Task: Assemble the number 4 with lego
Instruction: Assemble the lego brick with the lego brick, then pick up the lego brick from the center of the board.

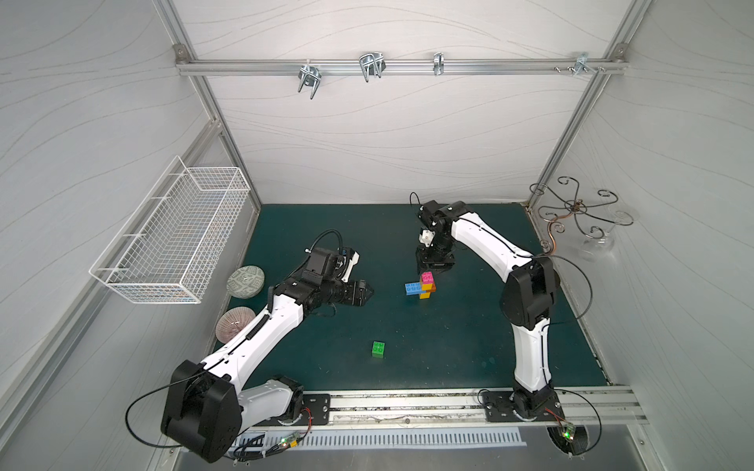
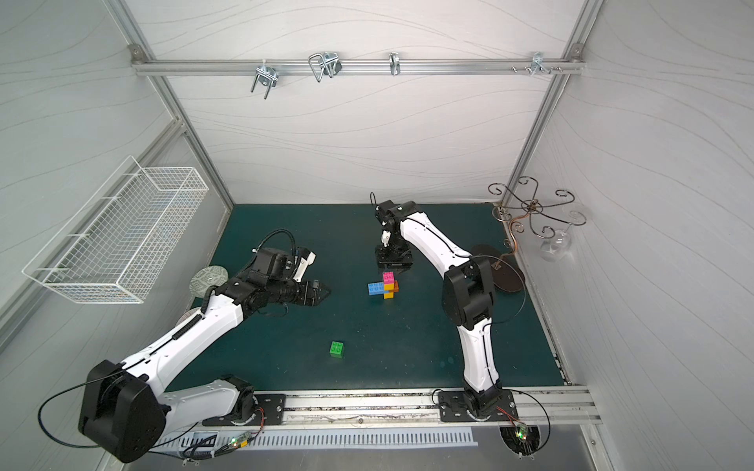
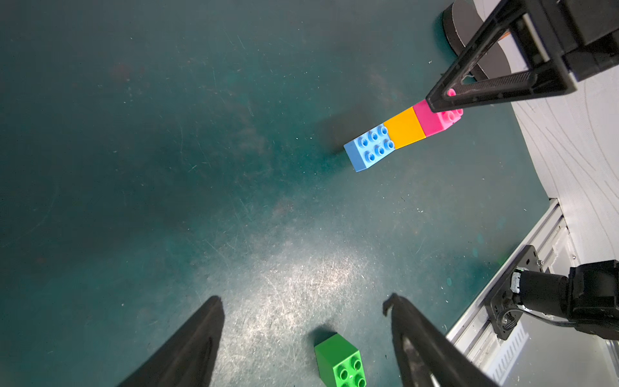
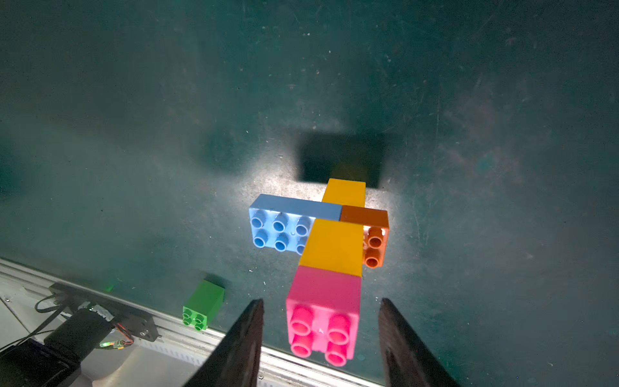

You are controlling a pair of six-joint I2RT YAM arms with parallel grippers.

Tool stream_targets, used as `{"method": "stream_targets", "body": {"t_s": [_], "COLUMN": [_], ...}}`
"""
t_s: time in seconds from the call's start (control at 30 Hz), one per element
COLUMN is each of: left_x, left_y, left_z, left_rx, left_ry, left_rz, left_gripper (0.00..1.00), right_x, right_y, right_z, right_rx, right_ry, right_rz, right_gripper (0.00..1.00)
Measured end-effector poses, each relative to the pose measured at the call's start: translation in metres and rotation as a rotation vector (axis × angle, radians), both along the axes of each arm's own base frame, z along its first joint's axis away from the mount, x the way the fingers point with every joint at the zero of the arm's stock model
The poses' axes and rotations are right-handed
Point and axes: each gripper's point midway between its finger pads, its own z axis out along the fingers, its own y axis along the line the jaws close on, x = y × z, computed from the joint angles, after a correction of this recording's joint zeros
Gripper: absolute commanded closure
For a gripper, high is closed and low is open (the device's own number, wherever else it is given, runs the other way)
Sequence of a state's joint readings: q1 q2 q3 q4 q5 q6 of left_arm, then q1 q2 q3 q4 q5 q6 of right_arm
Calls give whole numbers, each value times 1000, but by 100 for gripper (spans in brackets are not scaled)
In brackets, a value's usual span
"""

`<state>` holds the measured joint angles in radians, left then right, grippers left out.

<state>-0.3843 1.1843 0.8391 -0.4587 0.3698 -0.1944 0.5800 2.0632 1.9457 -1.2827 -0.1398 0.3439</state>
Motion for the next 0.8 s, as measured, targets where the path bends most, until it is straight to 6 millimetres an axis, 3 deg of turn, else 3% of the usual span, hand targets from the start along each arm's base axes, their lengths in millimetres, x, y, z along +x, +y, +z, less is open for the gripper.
{"method": "stream_targets", "body": {"t_s": [0.23,0.43,0.63,0.8], "left_x": [-23,-59,-94,-104], "left_y": [-12,-26,-42,-52], "left_z": [-1,-16,-31,-42], "left_rx": [73,182,287,376], "left_ry": [-4,53,96,140], "left_rz": [-32,-42,-49,-25], "left_gripper": [29,36,37,39], "right_x": [-7,-41,-75,-96], "right_y": [-4,-22,-39,-47], "right_z": [24,42,35,26], "right_rx": [32,74,105,133], "right_ry": [-46,-60,-44,-25], "right_rz": [-4,-29,-50,-66], "right_gripper": [23,1,1,1]}}
